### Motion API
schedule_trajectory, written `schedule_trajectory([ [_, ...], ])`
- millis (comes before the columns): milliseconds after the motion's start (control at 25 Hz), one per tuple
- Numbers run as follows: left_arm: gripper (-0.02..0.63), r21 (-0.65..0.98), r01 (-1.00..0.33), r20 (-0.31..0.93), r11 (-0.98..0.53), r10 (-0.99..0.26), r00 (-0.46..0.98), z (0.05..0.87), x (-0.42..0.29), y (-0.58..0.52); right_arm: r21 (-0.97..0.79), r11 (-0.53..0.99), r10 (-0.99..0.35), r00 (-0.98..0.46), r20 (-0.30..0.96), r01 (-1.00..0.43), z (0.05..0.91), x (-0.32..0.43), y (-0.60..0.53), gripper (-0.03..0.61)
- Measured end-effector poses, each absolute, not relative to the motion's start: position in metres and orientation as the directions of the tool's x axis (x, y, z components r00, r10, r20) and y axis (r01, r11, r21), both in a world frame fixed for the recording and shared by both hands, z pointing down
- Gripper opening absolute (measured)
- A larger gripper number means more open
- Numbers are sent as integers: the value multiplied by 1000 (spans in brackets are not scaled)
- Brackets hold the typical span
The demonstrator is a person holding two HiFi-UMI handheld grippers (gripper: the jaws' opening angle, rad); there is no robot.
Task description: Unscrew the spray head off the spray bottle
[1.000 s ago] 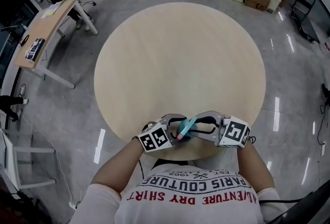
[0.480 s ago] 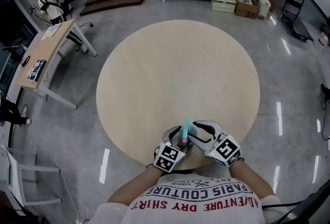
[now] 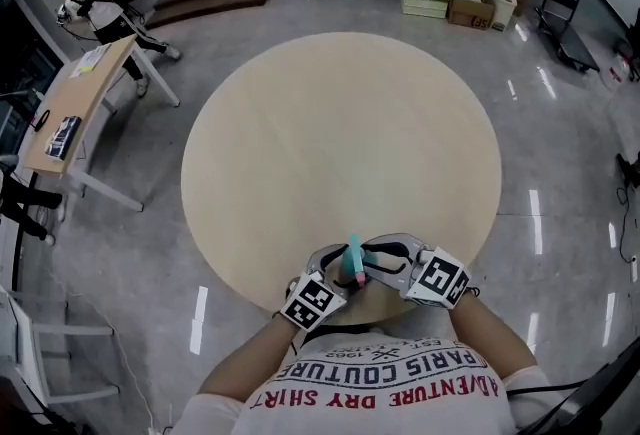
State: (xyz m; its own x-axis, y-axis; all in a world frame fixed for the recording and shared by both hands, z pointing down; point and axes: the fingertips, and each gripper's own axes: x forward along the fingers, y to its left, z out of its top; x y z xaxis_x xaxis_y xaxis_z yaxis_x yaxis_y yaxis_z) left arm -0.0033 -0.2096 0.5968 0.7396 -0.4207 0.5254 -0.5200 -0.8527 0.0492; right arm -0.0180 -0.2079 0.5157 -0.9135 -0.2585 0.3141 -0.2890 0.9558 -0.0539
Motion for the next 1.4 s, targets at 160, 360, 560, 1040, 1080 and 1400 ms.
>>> schedule_trajectory([
  [160, 331, 8, -289, 557, -957, -236, 796, 598, -15, -195, -33, 996, -61, -923, 379, -80, 516, -28, -193, 118],
  [360, 331, 55, -219, 547, -974, -154, 823, 595, -14, -192, -77, 996, -13, -934, 356, -44, 511, -33, -194, 120],
  [560, 331, 73, -313, 518, -947, -232, 823, 595, -18, -200, -76, 988, -103, -933, 345, -137, 511, -30, -206, 136],
  [1040, 331, 36, -746, 546, -665, -612, 573, 597, -21, -234, -187, 870, -427, -886, 179, -457, 492, 0, -218, 268],
  [1080, 331, 26, -756, 547, -654, -623, 559, 595, -18, -233, -176, 859, -451, -873, 185, -480, 495, -4, -221, 261],
  [1400, 331, 13, -807, 538, -591, -676, 504, 595, -10, -228, -42, 859, -484, -836, 260, -510, 510, -30, -229, 144],
])
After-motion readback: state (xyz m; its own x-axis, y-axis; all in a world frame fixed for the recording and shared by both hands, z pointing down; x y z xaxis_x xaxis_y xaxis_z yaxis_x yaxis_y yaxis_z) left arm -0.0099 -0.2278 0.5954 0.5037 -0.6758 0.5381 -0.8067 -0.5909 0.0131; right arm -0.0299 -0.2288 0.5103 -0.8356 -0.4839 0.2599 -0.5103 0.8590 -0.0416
